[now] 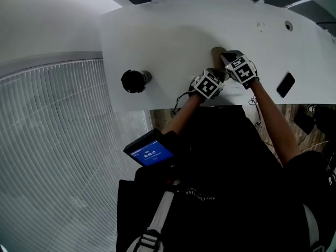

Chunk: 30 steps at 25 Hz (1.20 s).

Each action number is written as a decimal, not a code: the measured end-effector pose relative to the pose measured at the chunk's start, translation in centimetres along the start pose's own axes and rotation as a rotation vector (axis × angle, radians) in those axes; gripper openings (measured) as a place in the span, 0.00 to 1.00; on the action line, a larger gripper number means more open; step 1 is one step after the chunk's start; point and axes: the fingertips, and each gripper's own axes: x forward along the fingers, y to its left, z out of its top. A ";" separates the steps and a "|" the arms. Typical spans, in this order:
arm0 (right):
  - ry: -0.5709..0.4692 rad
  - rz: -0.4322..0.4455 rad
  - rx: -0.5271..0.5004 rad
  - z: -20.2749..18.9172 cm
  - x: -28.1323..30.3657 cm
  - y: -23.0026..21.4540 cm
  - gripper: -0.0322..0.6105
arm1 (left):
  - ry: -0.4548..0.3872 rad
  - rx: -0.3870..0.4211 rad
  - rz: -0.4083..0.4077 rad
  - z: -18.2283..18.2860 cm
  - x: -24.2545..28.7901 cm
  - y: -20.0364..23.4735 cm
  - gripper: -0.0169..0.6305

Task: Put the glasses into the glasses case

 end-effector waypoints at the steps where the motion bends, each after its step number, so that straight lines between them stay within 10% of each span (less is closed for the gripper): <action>1: -0.011 0.011 0.031 0.2 0.1 -0.2 0.06 | 0.012 -0.002 -0.013 0.2 -0.2 0.3 0.04; 6: -0.196 0.093 0.189 2.2 -3.3 -0.4 0.06 | 0.007 0.016 -0.086 1.2 -2.5 -0.8 0.04; 10: -0.501 0.134 0.303 6.0 -9.1 -0.6 0.06 | -0.250 0.079 -0.115 4.3 -6.9 -1.1 0.04; 16: -0.721 0.086 0.224 6.3 -16.0 2.0 0.06 | -0.610 0.293 0.174 7.8 -15.1 -1.1 0.04; 30: -0.534 0.058 0.183 0.7 -11.7 4.1 0.06 | -0.562 0.270 0.248 4.5 -14.5 0.1 0.04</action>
